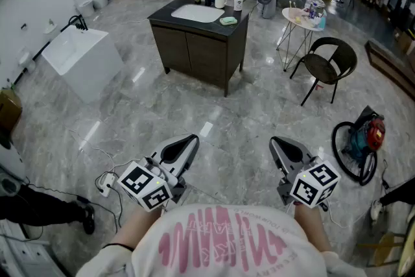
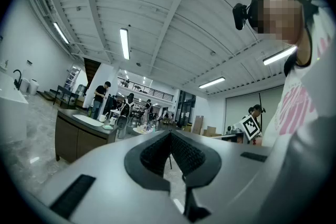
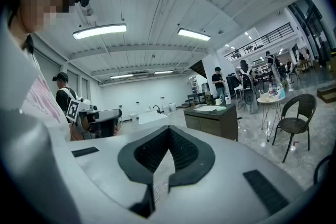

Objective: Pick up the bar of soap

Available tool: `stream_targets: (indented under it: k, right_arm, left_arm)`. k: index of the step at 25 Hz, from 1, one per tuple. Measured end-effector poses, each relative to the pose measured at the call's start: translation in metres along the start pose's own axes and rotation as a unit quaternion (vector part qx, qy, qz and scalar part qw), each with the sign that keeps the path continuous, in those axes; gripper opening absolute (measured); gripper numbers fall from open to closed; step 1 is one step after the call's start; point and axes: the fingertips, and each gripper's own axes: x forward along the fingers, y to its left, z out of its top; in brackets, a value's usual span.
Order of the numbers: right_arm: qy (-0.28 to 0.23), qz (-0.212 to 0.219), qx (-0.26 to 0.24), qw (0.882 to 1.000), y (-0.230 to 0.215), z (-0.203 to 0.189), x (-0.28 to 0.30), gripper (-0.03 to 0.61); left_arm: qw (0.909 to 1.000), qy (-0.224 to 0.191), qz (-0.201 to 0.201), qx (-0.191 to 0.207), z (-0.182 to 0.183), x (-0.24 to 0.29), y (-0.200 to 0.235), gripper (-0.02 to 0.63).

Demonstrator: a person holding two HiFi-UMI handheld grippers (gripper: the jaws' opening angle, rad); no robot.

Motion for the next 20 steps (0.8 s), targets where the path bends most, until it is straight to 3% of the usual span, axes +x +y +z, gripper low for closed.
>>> stream_targets:
  k: [20]
  right_arm:
    - [-0.020,0.007,0.007,1.000,0.005,0.008,0.009,0.006]
  left_arm:
    - [0.9998,-0.009,0.007,-0.013,0.005,-0.006,0.019,0.009]
